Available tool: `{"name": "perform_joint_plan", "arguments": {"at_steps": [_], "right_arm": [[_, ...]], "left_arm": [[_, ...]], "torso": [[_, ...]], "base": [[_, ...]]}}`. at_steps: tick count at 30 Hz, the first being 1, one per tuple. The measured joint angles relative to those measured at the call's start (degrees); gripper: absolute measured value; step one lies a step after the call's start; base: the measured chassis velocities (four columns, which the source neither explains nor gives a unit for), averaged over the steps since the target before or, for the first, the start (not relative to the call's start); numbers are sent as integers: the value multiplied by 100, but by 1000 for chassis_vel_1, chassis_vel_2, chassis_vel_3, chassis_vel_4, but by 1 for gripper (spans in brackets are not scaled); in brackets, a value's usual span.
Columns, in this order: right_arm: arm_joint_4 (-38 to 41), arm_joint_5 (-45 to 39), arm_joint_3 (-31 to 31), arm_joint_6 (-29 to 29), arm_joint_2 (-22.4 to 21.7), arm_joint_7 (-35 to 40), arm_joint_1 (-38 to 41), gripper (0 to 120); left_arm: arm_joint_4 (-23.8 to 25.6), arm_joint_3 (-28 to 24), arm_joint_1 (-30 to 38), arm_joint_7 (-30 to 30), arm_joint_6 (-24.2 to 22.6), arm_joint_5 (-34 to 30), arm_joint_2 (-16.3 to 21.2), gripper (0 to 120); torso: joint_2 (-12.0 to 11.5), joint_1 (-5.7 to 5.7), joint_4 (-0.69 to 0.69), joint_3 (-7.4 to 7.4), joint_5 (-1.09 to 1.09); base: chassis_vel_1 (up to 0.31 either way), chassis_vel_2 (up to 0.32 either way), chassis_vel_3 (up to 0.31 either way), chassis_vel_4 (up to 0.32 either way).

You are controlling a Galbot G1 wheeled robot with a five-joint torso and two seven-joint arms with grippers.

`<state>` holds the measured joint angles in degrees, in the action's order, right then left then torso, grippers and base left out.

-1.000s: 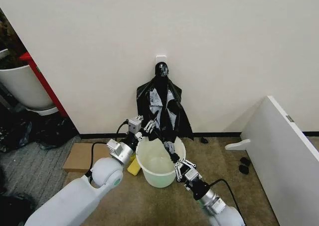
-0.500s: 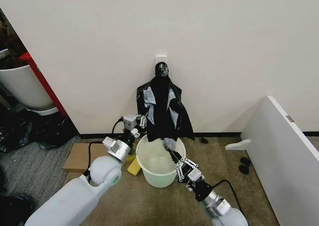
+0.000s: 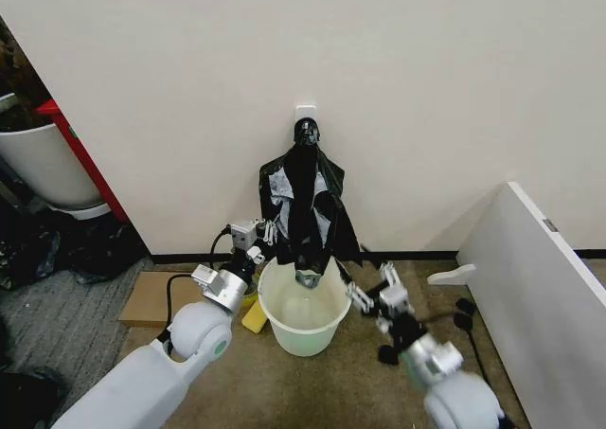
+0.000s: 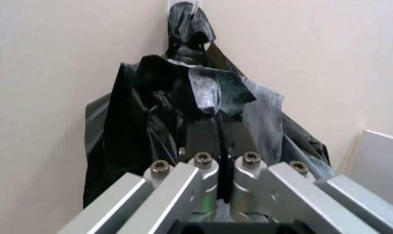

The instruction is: Place the garbage bag over the trash bin.

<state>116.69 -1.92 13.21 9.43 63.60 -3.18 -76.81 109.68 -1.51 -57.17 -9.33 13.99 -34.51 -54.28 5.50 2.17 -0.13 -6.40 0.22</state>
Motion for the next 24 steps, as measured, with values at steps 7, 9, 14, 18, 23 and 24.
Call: {"name": "perform_joint_plan", "arguments": {"at_steps": [7, 9, 14, 18, 23, 24], "right_arm": [[-258, -6, -750, -573, -398, 275, 1175, 99], [-356, -10, -930, -683, -402, 366, 1425, 100], [-697, 86, -1233, -842, -215, 462, 1786, 96], [-978, 61, -1499, -924, -77, 480, 1972, 84], [-1326, -61, -1726, -1017, 129, 615, 2179, 68], [-1503, -64, -1778, -1036, 230, 740, 2263, 61]], "left_arm": [[110, 87, -125, -7, -12, 19, 43, 0], [134, 112, -161, -6, -11, 22, 71, 0], [165, 129, -197, -3, -7, 24, 95, 0], [178, 126, -195, 0, -7, 24, 97, 0], [188, 123, -190, 6, -7, 23, 94, 0], [204, 124, -199, 8, -7, 22, 95, 0]], "torso": [[0, 1, 1, 0, -1], [0, 1, 1, 0, -1], [0, 1, 0, 0, -1], [0, 1, -1, 0, -1], [0, 1, 0, 0, -1], [0, 1, 0, 0, -2]], "base": [[0, 0, 0, 0], [0, 0, 0, 0], [0, 0, 0, 0], [0, 0, 0, 0], [0, 0, 0, 0], [0, 0, 0, 0]]}}
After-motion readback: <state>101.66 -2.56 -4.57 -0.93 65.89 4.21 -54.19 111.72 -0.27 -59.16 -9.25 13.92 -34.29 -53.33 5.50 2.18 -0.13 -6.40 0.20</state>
